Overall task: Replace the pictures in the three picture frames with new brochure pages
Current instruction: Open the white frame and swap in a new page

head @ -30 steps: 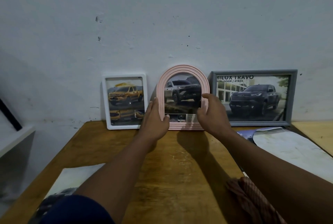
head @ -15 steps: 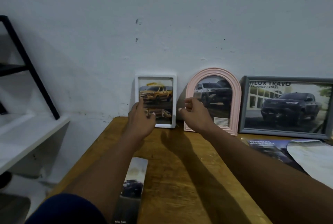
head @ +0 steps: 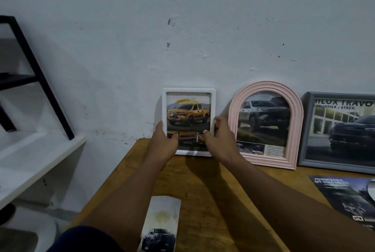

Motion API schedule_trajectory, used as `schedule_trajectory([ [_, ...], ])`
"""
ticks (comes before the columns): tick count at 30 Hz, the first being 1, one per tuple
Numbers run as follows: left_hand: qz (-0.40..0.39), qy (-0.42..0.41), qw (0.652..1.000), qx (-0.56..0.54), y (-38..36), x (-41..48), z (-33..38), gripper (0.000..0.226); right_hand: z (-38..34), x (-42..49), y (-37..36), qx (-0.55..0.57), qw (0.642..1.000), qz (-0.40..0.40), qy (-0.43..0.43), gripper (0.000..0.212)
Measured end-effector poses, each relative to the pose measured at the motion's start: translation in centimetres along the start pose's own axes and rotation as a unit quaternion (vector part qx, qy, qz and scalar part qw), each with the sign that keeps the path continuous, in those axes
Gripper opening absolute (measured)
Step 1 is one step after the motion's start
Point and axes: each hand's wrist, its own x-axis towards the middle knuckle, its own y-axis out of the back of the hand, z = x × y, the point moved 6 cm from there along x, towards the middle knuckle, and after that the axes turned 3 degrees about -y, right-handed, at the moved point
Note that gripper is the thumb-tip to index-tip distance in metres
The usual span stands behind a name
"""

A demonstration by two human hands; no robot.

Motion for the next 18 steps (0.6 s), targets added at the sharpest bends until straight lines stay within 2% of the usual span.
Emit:
schedule_trajectory([
  [11,-0.054,-0.062,0.996,0.021,3.4,-8.4,4.7,0.042,-2.7,-5.9,6.6,0.028,0.999,0.017,0.013,0.041],
  [15,-0.113,-0.046,0.991,0.046,3.3,-13.3,6.8,0.032,-2.7,-10.0,11.0,0.007,1.000,0.025,0.001,0.028],
  [18,-0.180,-0.005,0.983,0.029,1.7,-17.1,7.3,0.022,-1.9,-13.1,14.4,-0.015,0.999,0.034,-0.020,0.006],
])
